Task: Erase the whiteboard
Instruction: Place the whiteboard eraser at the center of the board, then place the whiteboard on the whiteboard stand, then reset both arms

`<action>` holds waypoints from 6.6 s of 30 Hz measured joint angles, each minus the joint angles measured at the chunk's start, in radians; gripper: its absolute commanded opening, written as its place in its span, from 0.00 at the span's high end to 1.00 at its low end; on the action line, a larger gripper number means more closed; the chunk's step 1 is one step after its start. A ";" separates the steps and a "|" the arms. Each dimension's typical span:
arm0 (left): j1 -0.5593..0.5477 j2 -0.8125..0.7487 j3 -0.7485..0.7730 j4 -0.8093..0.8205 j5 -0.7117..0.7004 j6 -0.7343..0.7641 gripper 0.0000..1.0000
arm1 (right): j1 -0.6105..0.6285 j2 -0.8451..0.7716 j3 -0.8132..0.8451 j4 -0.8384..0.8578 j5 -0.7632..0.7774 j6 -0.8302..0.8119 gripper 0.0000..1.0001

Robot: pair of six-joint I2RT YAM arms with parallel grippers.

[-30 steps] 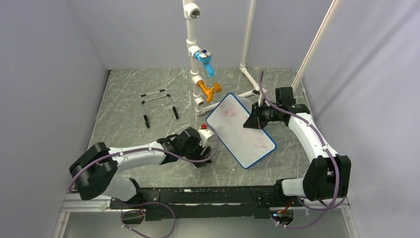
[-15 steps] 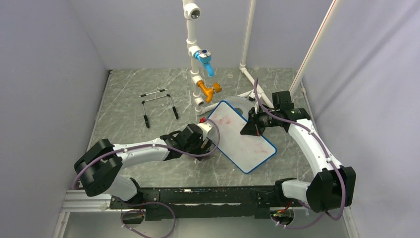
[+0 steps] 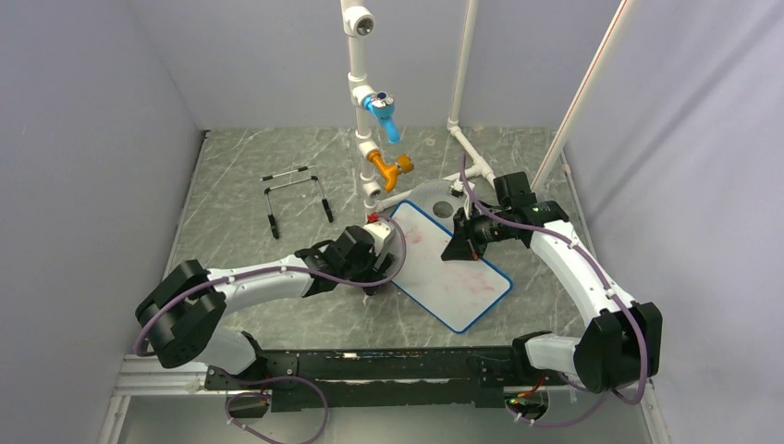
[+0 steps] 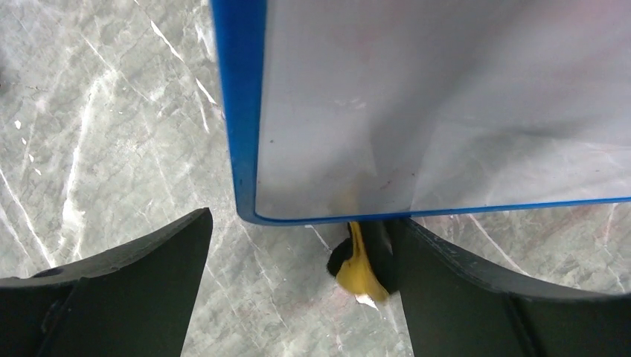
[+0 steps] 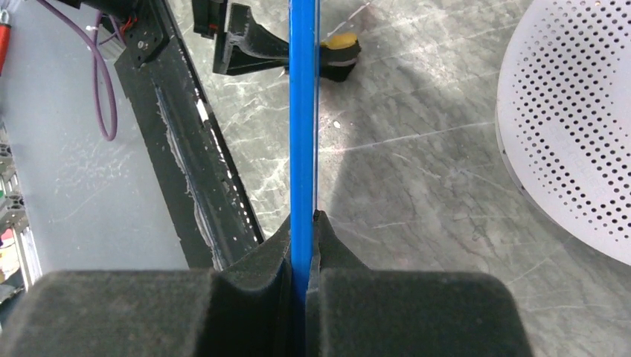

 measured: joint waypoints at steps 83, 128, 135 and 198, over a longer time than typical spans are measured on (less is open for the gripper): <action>0.429 -0.870 0.229 -0.735 0.113 0.061 1.00 | -0.132 -0.016 0.330 -0.396 -0.176 -0.404 0.07; 1.321 0.232 0.430 0.146 1.522 0.367 1.00 | -0.068 0.041 0.264 -0.433 -0.202 -0.512 0.08; 1.321 0.334 0.595 -0.156 1.588 0.678 1.00 | -0.061 0.043 0.264 -0.445 -0.203 -0.525 0.08; 1.483 -0.054 0.316 0.265 1.068 0.190 0.01 | -0.043 -0.027 0.150 -0.241 -0.082 -0.363 0.01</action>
